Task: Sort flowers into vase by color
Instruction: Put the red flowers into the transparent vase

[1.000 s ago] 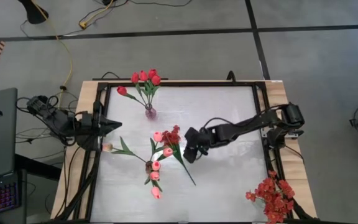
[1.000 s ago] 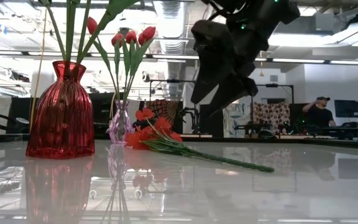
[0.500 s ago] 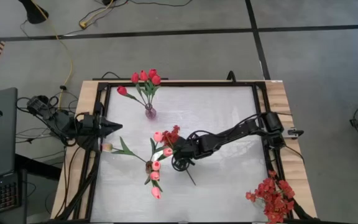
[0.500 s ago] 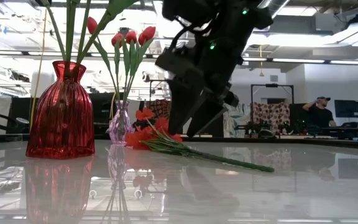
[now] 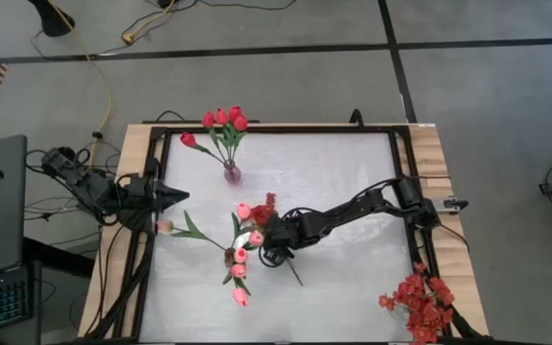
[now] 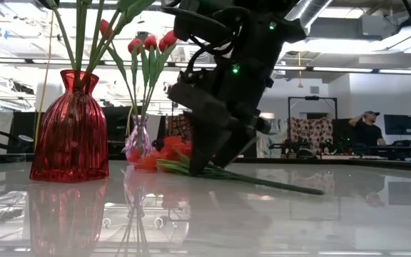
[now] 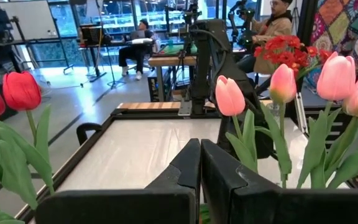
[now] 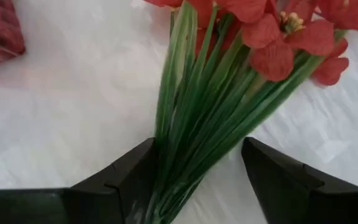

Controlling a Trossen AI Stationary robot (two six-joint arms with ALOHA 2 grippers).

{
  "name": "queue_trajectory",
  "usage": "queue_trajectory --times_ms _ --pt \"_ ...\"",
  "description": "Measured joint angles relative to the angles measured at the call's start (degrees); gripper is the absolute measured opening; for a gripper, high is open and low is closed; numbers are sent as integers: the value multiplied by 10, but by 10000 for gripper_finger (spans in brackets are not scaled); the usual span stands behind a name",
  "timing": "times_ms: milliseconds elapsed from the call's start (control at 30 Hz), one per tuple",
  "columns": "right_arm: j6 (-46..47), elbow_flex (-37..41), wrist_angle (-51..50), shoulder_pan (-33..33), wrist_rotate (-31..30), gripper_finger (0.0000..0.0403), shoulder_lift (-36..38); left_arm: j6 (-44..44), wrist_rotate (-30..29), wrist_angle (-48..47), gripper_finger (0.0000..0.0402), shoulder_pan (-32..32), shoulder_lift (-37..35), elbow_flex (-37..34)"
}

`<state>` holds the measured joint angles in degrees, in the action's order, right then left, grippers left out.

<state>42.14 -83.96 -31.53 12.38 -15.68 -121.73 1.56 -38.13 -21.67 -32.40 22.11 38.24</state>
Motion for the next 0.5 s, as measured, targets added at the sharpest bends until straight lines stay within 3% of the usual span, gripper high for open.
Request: queue_trajectory --times_ms 133,333,500 --pt "0 1 -30 0 1 203 13 0 0 -1 0 0 0 0" --pt "-5 3 -67 0 -4 37 47 8 0 -13 0 0 0 0" --pt "-20 3 -70 -1 -57 33 98 12 -1 -20 0 0 0 0"
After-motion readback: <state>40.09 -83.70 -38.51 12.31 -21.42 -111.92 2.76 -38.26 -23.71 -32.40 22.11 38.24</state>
